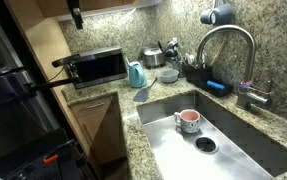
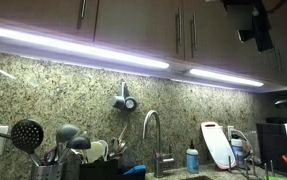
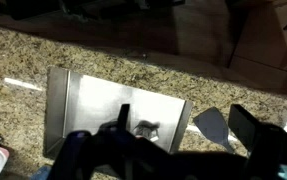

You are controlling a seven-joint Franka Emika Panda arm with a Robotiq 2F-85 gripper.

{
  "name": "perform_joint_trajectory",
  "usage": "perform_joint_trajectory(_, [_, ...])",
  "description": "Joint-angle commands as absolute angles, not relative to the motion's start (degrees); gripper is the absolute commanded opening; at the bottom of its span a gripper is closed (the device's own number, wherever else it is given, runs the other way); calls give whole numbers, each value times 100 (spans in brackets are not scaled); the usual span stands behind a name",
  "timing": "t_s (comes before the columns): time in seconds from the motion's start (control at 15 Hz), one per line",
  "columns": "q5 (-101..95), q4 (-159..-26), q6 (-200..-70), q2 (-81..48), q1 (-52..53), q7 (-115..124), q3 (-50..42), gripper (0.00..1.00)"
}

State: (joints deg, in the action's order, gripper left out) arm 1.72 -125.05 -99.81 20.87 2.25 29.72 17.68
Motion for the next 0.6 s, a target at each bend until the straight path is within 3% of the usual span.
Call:
perform_joint_trajectory(0.0, [128,-12490,-9968,2067,359,3011,1654,100])
perform_joint_trajectory(0.53, [86,-12487,-10052,1929,515,3024,1651,100])
